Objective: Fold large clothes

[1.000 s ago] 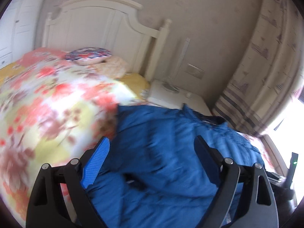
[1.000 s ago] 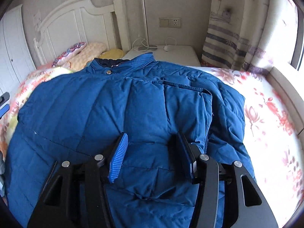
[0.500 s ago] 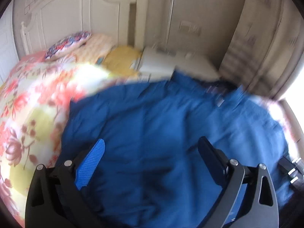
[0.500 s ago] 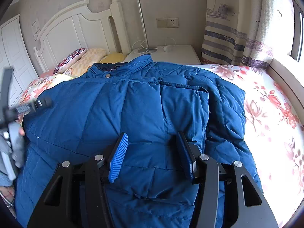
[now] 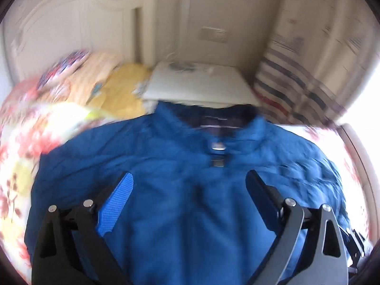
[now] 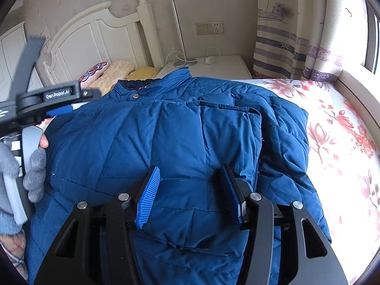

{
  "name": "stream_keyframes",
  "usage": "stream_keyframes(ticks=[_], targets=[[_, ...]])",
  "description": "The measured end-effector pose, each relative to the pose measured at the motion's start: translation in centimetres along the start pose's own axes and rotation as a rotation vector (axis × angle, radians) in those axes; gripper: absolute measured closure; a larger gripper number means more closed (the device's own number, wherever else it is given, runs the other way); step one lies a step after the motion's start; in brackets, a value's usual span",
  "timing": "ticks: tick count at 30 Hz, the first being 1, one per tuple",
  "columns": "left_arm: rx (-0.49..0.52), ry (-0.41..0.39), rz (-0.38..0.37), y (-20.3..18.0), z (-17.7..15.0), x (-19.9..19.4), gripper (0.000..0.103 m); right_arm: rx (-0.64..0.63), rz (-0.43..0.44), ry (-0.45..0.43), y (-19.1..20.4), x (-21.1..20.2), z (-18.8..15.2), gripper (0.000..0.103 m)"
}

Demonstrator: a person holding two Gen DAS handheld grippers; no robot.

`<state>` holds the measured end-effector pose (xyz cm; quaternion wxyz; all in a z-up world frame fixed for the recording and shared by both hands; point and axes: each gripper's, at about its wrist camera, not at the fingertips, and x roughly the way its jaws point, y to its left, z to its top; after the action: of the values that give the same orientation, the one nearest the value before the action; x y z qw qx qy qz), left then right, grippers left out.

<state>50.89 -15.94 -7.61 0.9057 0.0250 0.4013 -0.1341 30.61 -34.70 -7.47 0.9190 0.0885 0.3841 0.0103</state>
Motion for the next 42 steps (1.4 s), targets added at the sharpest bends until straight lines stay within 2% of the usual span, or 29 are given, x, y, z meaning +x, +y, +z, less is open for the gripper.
stream_keyframes(ticks=[2,3,4,7,10,12,13,15,17,19,21,24,27,29,33,36,39,40,42], targets=[[0.097,0.062,-0.021,-2.7,-1.1,2.0,0.006,-0.001,0.0,0.0,0.0,0.0,0.0,0.053],[0.139,0.089,0.022,-3.6,-2.2,3.8,0.002,-0.002,0.003,-0.003,0.0,-0.1,0.0,0.053],[0.158,0.034,0.042,-4.0,-2.9,4.0,0.002,-0.003,0.001,-0.002,0.0,0.0,0.0,0.053],[0.123,0.059,-0.013,-3.1,-2.6,3.4,0.003,-0.001,-0.001,0.0,0.0,0.0,0.0,0.053],[0.048,-0.014,-0.026,-0.1,-2.6,-0.1,0.004,0.007,0.008,0.0,-0.2,0.0,0.0,0.053],[0.003,-0.048,0.014,2.3,-2.9,-2.2,0.004,0.006,0.007,0.0,-0.2,0.0,0.0,0.053],[-0.03,-0.042,0.061,4.0,-3.3,-2.8,0.004,0.006,0.008,0.0,-0.2,0.0,0.0,0.053],[-0.077,-0.033,0.102,6.8,-4.5,-3.7,0.004,0.007,0.009,0.0,-0.2,0.0,0.0,0.052],[-0.089,-0.008,0.159,9.0,-5.9,-3.4,0.004,0.005,0.007,0.0,-0.2,0.0,0.0,0.052],[-0.08,0.029,0.164,10.4,-7.3,-2.4,0.002,0.006,0.011,0.001,-0.2,0.0,0.0,0.052],[-0.059,0.009,0.153,10.5,-8.3,-1.8,0.002,-0.004,0.0,-0.002,-0.1,0.0,0.0,0.052],[-0.028,0.018,0.196,9.9,-8.1,-1.6,0.002,-0.018,-0.019,-0.005,0.3,0.0,0.0,0.052],[-0.038,0.013,0.183,9.7,-8.2,-1.4,0.002,-0.021,-0.037,-0.021,0.5,-0.5,0.0,0.052],[-0.037,0.014,0.186,9.5,-8.2,-1.0,0.002,-0.041,-0.095,-0.058,1.3,-1.4,0.2,0.051],[-0.038,0.014,0.184,9.9,-8.1,-1.2,0.002,-0.098,-0.092,-0.112,3.6,-2.3,1.9,0.048],[-0.038,0.014,0.183,10.6,-8.2,-1.6,0.002,-0.171,-0.116,-0.098,5.1,-0.8,3.8,0.042],[-0.039,0.013,0.182,10.4,-8.1,-1.3,0.002,-0.183,-0.176,0.002,4.2,3.0,4.4,0.039],[-0.039,0.012,0.18,10.4,-8.2,-1.6,0.002,-0.167,-0.151,0.03,3.4,4.6,3.9,0.033],[-0.041,0.011,0.178,10.7,-8.4,-2.2,0.002,-0.136,-0.117,0.023,2.7,4.8,3.8,0.032]])
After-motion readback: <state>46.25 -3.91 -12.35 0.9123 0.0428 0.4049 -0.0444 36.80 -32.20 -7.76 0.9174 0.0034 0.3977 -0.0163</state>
